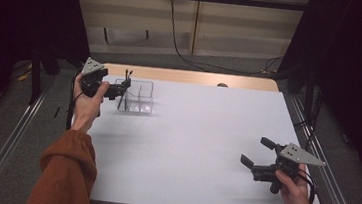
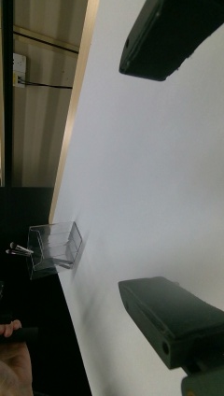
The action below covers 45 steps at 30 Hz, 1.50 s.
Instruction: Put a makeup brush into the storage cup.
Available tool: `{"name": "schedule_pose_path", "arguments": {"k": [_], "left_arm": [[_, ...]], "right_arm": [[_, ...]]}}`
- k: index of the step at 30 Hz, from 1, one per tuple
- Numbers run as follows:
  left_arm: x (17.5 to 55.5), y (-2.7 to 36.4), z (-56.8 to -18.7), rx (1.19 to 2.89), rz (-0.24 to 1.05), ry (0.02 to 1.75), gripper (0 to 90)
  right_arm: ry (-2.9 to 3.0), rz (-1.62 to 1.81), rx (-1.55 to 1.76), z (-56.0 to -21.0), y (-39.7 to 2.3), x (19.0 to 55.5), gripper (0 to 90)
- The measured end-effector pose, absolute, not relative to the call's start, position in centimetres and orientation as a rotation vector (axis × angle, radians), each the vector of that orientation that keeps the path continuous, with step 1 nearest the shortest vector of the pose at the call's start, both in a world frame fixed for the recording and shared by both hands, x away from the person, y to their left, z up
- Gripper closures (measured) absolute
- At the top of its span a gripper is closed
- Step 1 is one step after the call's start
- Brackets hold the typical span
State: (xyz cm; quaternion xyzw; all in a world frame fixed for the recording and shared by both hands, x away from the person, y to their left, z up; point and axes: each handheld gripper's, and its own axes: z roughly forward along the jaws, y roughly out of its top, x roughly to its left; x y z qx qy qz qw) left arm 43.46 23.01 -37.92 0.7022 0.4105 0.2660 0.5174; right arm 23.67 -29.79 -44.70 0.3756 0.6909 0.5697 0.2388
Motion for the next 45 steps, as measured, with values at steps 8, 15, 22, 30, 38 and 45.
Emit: {"name": "schedule_pose_path", "arguments": {"k": [8,15,22,30,38,45], "left_arm": [[42.2,23.3,-37.7,1.699,0.648,0.971,2.6],[41.3,23.5,-37.8,1.674,0.620,0.967,2.6],[39.6,23.5,-38.1,1.670,0.639,0.940,2.7],[37.4,23.7,-38.5,1.679,0.617,0.907,3.2],[35.4,23.5,-38.5,1.680,0.597,0.875,3.2],[33.4,23.8,-38.8,1.651,0.588,0.861,3.2]], "right_arm": [[1.890,1.557,1.034,-44.7,-29.9,23.6,0.0],[1.891,1.553,1.038,-44.7,-29.9,23.6,0.0],[1.886,1.552,1.036,-44.6,-29.8,23.4,0.0],[1.886,1.549,1.043,-44.6,-29.8,23.4,0.0],[1.879,1.548,1.040,-44.6,-29.9,23.4,0.0],[1.880,1.546,1.040,-44.6,-29.9,23.4,0.0]]}}
